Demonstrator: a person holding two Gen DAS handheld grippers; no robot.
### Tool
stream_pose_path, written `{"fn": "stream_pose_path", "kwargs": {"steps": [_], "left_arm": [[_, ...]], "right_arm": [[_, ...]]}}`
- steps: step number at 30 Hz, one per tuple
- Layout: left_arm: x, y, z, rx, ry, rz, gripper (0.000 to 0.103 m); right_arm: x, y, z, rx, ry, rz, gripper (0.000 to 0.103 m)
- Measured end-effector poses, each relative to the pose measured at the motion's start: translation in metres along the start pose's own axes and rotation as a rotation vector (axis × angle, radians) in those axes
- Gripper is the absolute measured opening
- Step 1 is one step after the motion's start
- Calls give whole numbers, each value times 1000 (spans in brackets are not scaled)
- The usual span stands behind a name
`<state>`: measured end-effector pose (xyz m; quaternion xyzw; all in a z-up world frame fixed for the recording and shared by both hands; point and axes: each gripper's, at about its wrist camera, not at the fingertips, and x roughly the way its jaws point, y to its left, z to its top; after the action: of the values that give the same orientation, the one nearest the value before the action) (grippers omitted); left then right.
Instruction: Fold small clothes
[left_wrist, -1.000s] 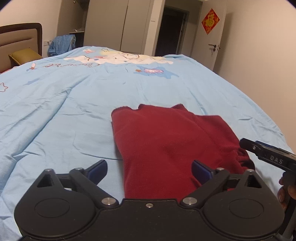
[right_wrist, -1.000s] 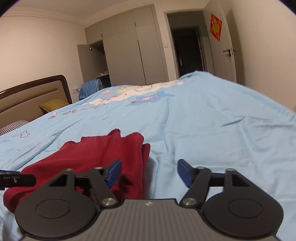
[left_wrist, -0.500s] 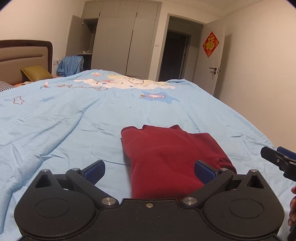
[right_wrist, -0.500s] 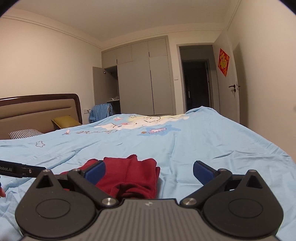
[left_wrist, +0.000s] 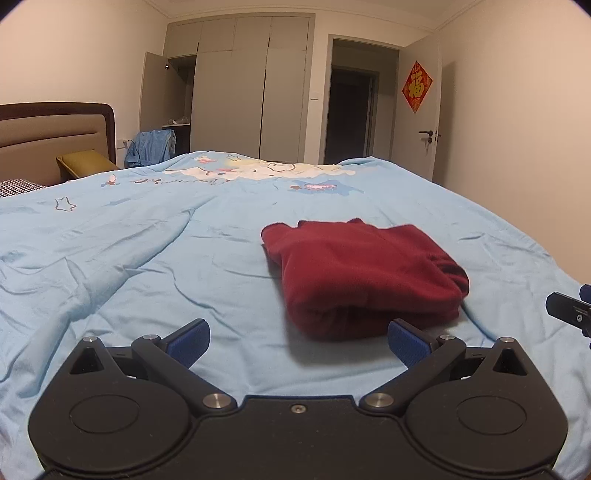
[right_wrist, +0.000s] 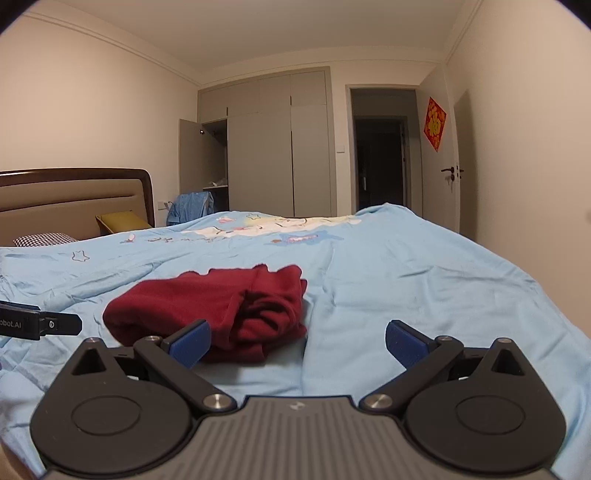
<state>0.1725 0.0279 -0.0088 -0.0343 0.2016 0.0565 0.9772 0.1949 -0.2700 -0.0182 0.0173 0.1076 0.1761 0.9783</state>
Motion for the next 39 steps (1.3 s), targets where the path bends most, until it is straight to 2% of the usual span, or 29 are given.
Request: {"fn": "stream_pose_path", "kwargs": {"steps": [9,39], "left_arm": [[-5,-2,-16,8,26,-7,102],[-1,-3,-21,15,58,-9,102]], "right_arm": [[-10,6,-18,3,20,-17,103],[-10,4,-20,13,38,-21,103]]}}
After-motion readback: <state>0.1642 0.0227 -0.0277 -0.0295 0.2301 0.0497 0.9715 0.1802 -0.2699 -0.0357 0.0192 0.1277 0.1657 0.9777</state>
